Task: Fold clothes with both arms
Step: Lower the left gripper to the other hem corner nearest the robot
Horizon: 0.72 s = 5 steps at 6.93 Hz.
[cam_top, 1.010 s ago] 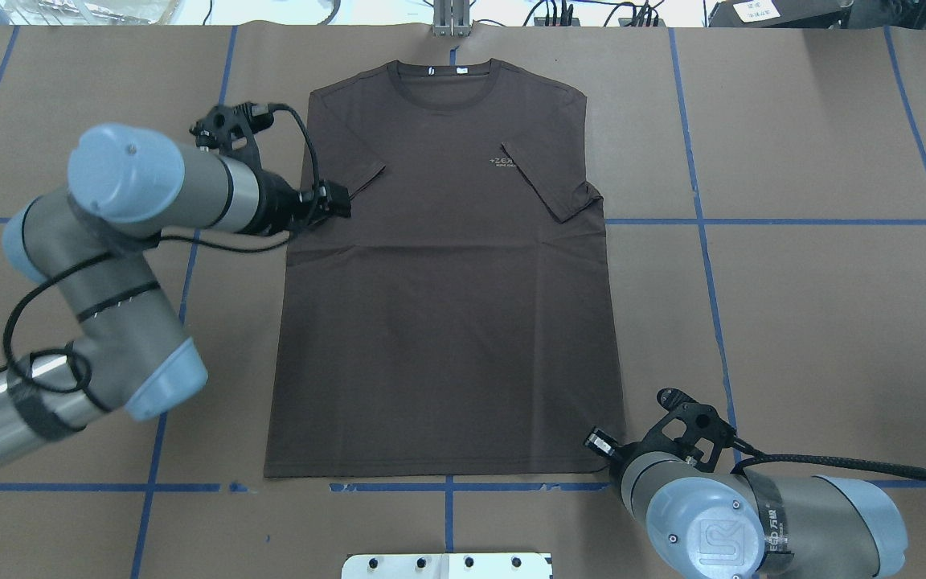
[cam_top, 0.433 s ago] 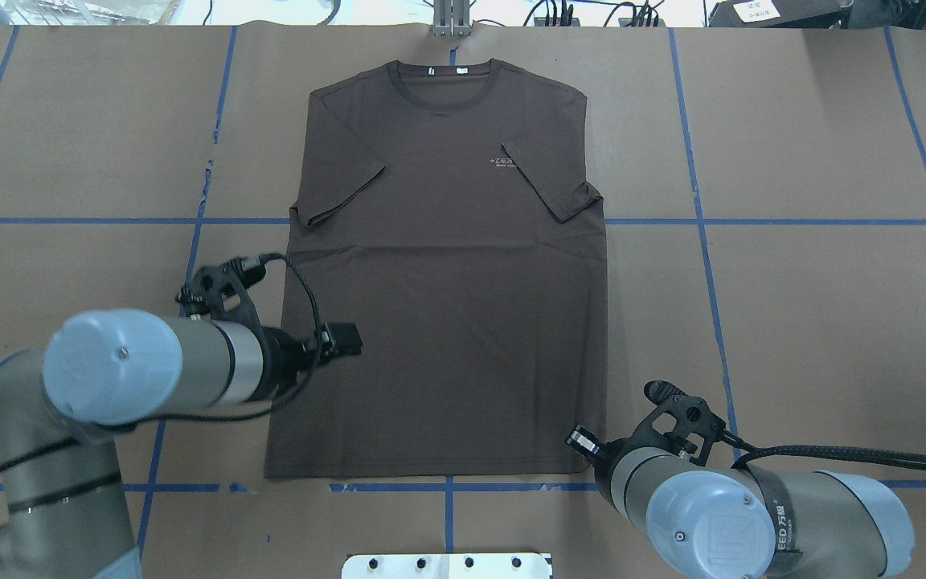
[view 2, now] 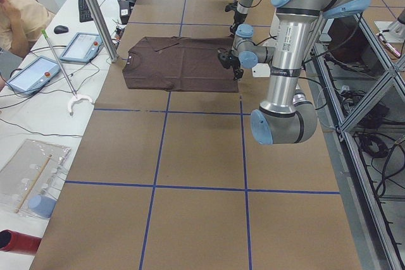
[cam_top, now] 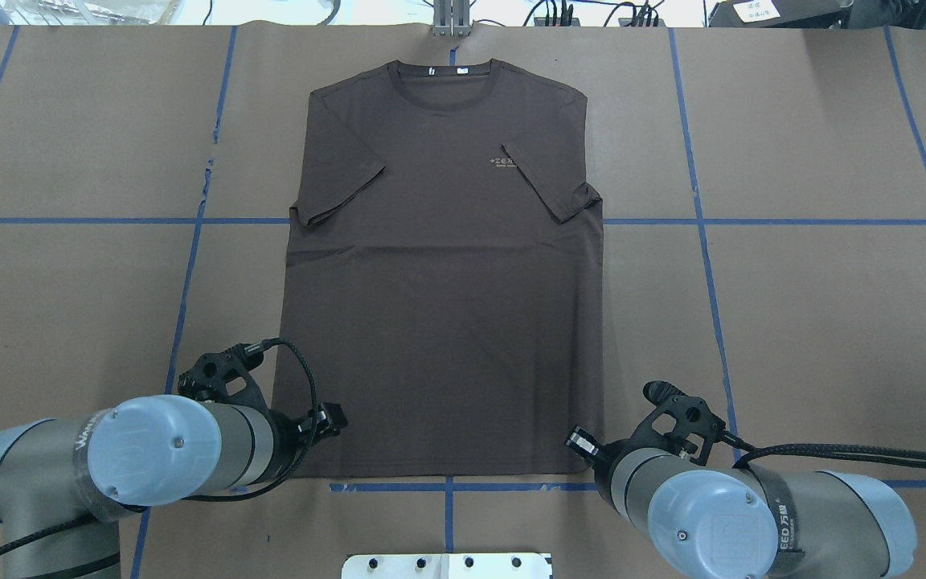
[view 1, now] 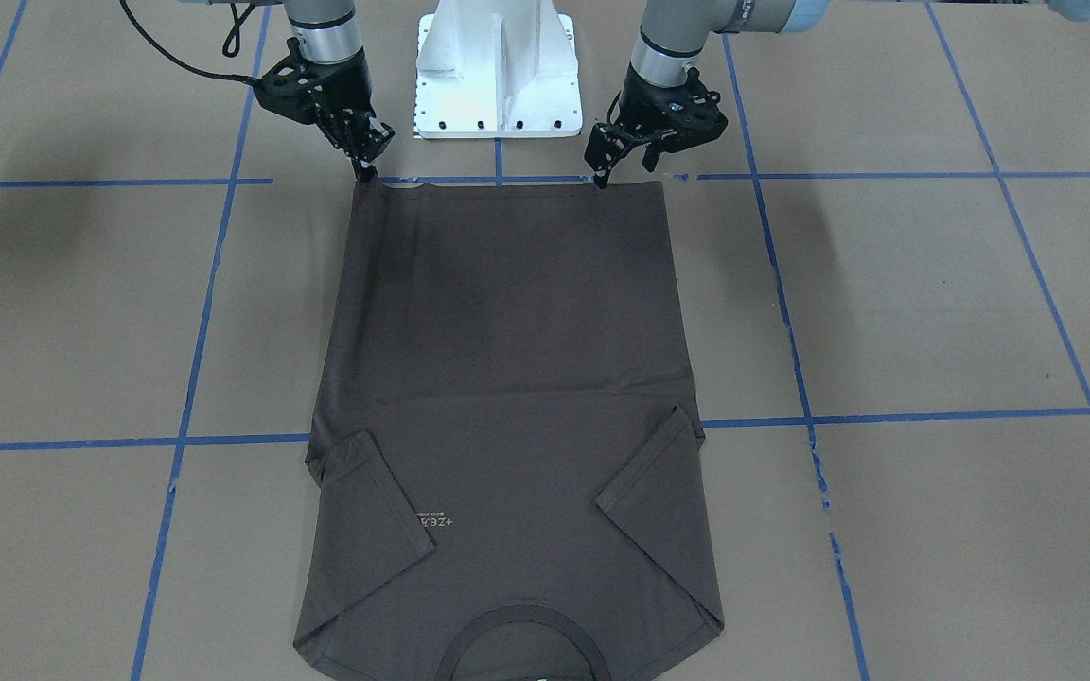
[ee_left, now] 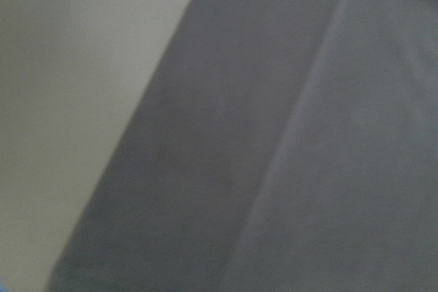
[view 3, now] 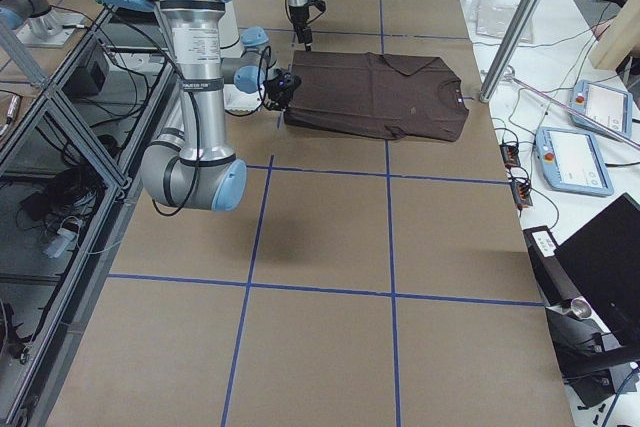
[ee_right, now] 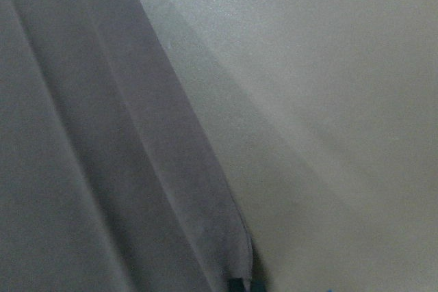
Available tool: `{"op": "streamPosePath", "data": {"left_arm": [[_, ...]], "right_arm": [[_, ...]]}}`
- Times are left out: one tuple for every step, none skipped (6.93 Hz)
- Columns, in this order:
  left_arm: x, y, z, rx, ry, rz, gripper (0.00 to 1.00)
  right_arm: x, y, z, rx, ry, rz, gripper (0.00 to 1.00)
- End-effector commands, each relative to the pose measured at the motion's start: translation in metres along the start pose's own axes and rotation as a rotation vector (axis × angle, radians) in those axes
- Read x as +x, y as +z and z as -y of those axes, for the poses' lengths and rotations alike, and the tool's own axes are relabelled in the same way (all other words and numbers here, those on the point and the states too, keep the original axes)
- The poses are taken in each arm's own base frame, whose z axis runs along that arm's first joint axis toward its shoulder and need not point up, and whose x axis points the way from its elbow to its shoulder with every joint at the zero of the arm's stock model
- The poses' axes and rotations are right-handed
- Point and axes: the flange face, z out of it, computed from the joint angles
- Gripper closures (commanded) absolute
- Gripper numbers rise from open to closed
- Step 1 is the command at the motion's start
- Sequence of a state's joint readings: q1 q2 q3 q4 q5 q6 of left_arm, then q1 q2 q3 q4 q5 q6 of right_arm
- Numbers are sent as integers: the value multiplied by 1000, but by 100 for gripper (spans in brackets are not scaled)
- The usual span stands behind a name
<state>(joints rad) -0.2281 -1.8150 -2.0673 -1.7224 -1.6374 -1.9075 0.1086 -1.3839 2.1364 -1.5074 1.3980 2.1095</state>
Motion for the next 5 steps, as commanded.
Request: {"op": "streamPosePath", "data": {"left_arm": [[-19, 16, -7, 0, -2, 58, 17], [-21, 21, -9, -1, 0, 68, 18], [-22, 28, -13, -1, 8, 78, 21], [-24, 39, -12, 4, 13, 97, 22], [-26, 40, -12, 7, 14, 100, 24]], "right_arm": [[-1, 3, 7, 18, -8, -5, 100], [1, 5, 8, 22, -27, -10, 100], [3, 8, 9, 29, -29, -16, 100], [5, 9, 11, 33, -29, -19, 100], [4, 9, 10, 32, -32, -20, 100]]}}
